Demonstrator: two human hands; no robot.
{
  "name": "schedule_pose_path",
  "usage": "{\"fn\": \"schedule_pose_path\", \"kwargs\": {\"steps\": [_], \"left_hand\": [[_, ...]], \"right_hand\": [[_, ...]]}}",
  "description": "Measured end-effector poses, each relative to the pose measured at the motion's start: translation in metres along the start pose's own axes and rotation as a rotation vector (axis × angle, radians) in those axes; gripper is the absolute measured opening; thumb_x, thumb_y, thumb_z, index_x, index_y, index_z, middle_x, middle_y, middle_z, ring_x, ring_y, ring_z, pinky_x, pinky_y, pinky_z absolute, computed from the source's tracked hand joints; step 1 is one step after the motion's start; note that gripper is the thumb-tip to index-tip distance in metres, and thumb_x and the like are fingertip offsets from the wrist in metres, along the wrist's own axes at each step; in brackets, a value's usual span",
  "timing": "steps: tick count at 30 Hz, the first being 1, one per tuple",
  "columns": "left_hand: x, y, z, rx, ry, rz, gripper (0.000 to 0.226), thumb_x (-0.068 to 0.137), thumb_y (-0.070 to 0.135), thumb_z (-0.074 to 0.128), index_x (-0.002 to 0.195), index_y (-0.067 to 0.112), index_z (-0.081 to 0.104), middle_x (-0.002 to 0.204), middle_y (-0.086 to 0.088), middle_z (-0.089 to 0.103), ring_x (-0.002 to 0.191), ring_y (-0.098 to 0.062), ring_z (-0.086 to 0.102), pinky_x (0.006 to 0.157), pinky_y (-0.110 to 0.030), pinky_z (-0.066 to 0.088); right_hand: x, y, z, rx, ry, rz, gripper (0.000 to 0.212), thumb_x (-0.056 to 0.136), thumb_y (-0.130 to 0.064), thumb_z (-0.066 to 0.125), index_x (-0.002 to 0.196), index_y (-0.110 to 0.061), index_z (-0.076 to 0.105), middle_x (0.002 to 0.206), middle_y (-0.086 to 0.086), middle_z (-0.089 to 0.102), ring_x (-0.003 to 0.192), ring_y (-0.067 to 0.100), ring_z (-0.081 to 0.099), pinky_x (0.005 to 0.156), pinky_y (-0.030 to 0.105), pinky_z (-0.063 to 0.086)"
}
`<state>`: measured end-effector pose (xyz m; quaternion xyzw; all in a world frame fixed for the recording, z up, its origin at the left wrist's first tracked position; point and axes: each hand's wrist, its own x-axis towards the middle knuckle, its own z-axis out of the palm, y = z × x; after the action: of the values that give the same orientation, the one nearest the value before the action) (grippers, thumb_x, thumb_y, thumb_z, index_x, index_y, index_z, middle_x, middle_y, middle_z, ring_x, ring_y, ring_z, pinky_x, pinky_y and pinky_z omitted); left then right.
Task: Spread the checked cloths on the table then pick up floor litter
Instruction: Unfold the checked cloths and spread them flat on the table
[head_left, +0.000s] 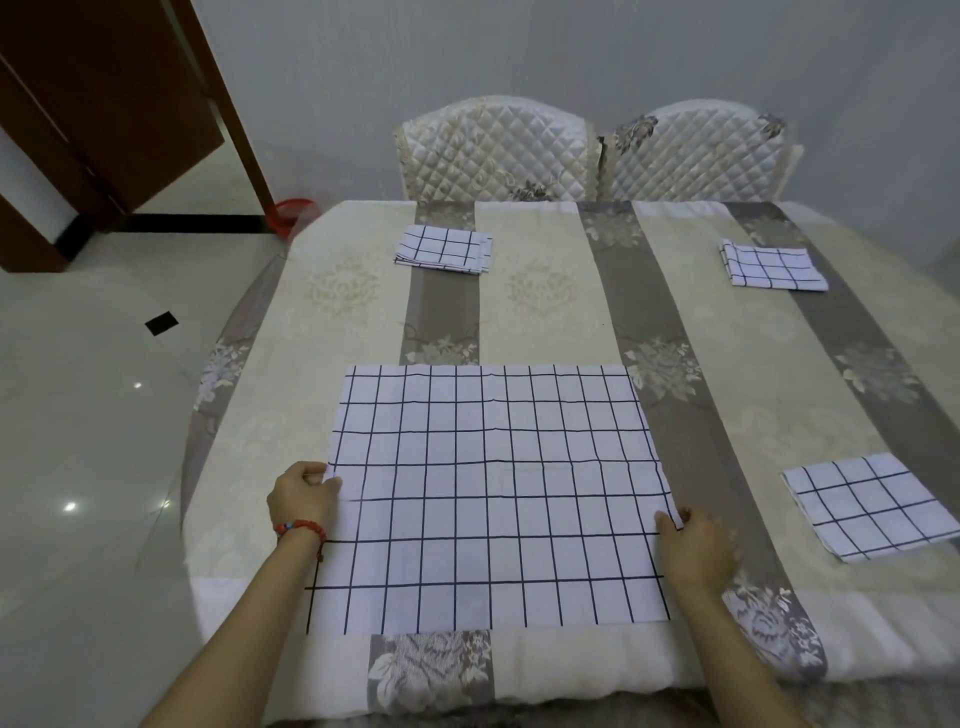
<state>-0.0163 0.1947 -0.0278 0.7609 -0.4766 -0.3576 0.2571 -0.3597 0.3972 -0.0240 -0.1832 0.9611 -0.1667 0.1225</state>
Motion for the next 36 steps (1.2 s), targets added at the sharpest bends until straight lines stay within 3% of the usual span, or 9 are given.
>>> {"fn": "schedule_pose_path", "kwargs": {"steps": [5,10,13,18,20,23,26,32,36], "left_hand": [[-0.030,0.019,0.026,0.289,0.137,0.339,0.037,0.078,0.010,0.063,0.114,0.008,0.059,0.126,-0.018,0.051,0.118,-0.038,0.042,0.094,-0.049,0.037],[-0.074,0.027,0.090,0.625,-0.237,0.752,0.041,0.096,0.030,0.030,0.136,0.021,0.038,0.150,-0.002,0.032,0.140,-0.020,0.023,0.114,-0.040,0.020],[-0.075,0.008,0.109,0.747,-0.356,0.752,0.053,0.097,0.044,0.016,0.146,0.030,0.003,0.157,0.007,-0.002,0.146,-0.016,-0.007,0.117,-0.041,-0.009],[-0.065,0.000,0.111,0.808,-0.346,0.820,0.057,0.092,0.055,0.010,0.135,0.035,-0.021,0.148,0.011,-0.024,0.136,-0.016,-0.027,0.112,-0.043,-0.019],[-0.066,0.001,0.111,0.805,-0.348,0.824,0.055,0.089,0.057,-0.001,0.135,0.035,-0.023,0.147,0.011,-0.025,0.136,-0.017,-0.028,0.112,-0.044,-0.019],[-0.069,0.001,0.109,0.807,-0.353,0.837,0.060,0.080,0.059,-0.019,0.133,0.033,-0.029,0.146,0.010,-0.028,0.135,-0.021,-0.031,0.113,-0.045,-0.020],[-0.068,0.000,0.110,0.789,-0.326,0.842,0.061,0.083,0.060,-0.009,0.136,0.034,-0.025,0.148,0.010,-0.025,0.138,-0.024,-0.027,0.110,-0.043,-0.026],[-0.067,0.004,0.109,0.811,-0.307,0.848,0.062,0.088,0.055,0.008,0.144,0.032,-0.004,0.154,0.006,-0.006,0.143,-0.028,-0.007,0.111,-0.042,-0.020],[-0.073,0.011,0.104,0.866,-0.301,0.855,0.059,0.090,0.050,0.023,0.142,0.022,0.032,0.149,-0.002,0.033,0.137,-0.030,0.032,0.109,-0.045,0.000]], "right_hand": [[-0.020,-0.037,0.016,0.091,0.084,-0.379,0.026,0.090,-0.019,0.054,0.112,-0.006,0.059,0.123,0.016,0.058,0.119,0.034,0.046,0.099,0.045,0.032],[-0.048,-0.091,0.056,-0.121,-0.195,-0.926,0.042,0.099,-0.030,0.031,0.139,-0.019,0.038,0.152,0.000,0.030,0.144,0.019,0.017,0.117,0.036,0.008],[-0.051,-0.097,0.080,-0.240,-0.300,-0.996,0.049,0.099,-0.040,0.022,0.146,-0.025,0.021,0.158,-0.005,0.010,0.146,0.014,0.001,0.117,0.033,-0.005],[-0.050,-0.089,0.092,-0.240,-0.267,-0.873,0.053,0.096,-0.049,0.015,0.142,-0.035,-0.009,0.148,-0.013,-0.020,0.137,0.008,-0.024,0.114,0.032,-0.015],[-0.053,-0.095,0.094,-0.194,-0.250,-0.882,0.052,0.096,-0.049,0.011,0.140,-0.035,-0.012,0.147,-0.015,-0.019,0.139,0.009,-0.021,0.115,0.032,-0.016],[-0.044,-0.111,0.099,-0.235,-0.312,-1.159,0.050,0.097,-0.042,0.011,0.145,-0.031,0.002,0.151,-0.013,-0.009,0.145,0.015,-0.007,0.115,0.031,-0.015],[0.007,-0.126,0.095,-0.277,-0.341,-1.126,0.050,0.099,-0.042,0.018,0.146,-0.032,0.005,0.156,-0.011,-0.006,0.146,0.012,-0.007,0.116,0.033,-0.012],[0.088,-0.126,0.067,-0.146,-0.170,-0.462,0.055,0.099,-0.040,0.019,0.148,-0.020,0.004,0.159,0.005,-0.003,0.146,0.021,-0.006,0.119,0.046,-0.003],[0.015,-0.114,0.078,-0.072,-0.172,-0.787,0.054,0.098,-0.044,0.017,0.146,-0.028,-0.001,0.154,-0.008,-0.013,0.144,0.013,-0.011,0.117,0.037,-0.011]]}}
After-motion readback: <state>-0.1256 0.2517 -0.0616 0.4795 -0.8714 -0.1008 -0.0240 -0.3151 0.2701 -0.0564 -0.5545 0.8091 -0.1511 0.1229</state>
